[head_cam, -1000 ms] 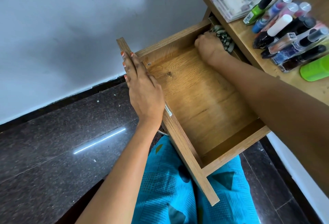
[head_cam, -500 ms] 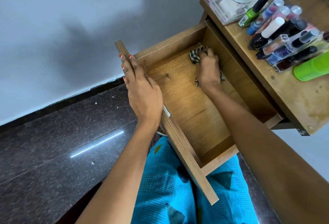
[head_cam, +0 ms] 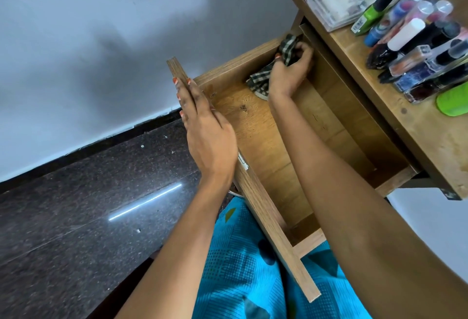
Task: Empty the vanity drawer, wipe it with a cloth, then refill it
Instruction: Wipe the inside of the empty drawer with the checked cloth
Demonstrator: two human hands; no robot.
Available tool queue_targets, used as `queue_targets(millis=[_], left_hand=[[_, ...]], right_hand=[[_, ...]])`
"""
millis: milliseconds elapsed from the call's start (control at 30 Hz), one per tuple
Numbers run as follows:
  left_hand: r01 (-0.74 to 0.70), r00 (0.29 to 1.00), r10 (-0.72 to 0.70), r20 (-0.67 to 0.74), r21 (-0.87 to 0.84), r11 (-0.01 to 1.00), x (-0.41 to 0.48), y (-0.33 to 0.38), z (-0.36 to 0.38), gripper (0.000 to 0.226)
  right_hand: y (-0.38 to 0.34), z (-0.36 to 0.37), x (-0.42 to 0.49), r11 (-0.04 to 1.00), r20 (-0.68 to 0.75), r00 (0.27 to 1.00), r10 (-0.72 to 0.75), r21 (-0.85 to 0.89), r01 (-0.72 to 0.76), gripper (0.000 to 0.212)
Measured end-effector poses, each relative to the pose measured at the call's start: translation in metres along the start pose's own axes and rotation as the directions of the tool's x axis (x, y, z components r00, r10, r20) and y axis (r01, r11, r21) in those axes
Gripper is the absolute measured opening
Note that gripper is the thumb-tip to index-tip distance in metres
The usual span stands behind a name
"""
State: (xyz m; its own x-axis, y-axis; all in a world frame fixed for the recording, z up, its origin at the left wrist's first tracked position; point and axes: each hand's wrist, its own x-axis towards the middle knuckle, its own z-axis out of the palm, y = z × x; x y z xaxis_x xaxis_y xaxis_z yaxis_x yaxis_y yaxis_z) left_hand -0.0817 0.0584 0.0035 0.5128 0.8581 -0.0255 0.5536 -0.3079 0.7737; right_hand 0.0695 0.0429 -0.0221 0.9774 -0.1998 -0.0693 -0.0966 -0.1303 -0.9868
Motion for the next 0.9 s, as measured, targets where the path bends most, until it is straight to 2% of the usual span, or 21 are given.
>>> queue_targets(millis=[133, 267, 333, 400, 533, 633, 767, 900], left_hand=[[-0.002, 1.0, 0.002, -0.001, 0.004, 1.0, 0.0, -0.001, 0.001, 0.055], [-0.002, 1.0, 0.002, -0.009, 0.014, 1.0, 0.0, -0.002, 0.002, 0.056], [-0.001, 1.0, 0.001, -0.008, 0.027, 1.0, 0.001, -0.002, 0.002, 0.056], [-0.015, 1.0, 0.016, -0.007, 0.028, 0.999, 0.002, -0.003, 0.002, 0.056], [-0.017, 1.0, 0.017, -0.002, 0.018, 1.0, 0.003, -0.003, 0.001, 0.055], [-0.011, 1.0, 0.011, -0.005, 0.013, 1.0, 0.001, 0.0, 0.001, 0.055], [-0.007, 1.0, 0.007, -0.001, -0.004, 1.0, 0.002, -0.002, 0.001, 0.056], [-0.018, 1.0, 0.018, -0.011, -0.004, 1.0, 0.001, -0.001, 0.0, 0.057]], right_hand=[[0.013, -0.003, -0.024, 0.996, 0.157, 0.986, -0.048, -0.061, 0.058, 0.033], [0.027, 0.0, -0.058, 0.969, 0.367, 0.923, -0.117, -0.161, 0.186, 0.024], [0.026, 0.001, -0.06, 0.961, 0.424, 0.898, -0.116, -0.18, 0.209, 0.025], [0.022, -0.001, -0.054, 0.963, 0.42, 0.902, -0.106, -0.182, 0.198, 0.024], [0.014, -0.008, -0.017, 0.982, 0.262, 0.965, -0.026, -0.174, 0.074, 0.031], [0.006, -0.016, 0.015, 0.992, 0.193, 0.981, 0.012, -0.122, 0.012, 0.037], [0.008, -0.016, 0.012, 0.989, 0.185, 0.981, -0.056, -0.124, 0.08, 0.04], [0.019, -0.016, -0.015, 0.972, 0.251, 0.957, -0.146, -0.141, 0.186, 0.037]])
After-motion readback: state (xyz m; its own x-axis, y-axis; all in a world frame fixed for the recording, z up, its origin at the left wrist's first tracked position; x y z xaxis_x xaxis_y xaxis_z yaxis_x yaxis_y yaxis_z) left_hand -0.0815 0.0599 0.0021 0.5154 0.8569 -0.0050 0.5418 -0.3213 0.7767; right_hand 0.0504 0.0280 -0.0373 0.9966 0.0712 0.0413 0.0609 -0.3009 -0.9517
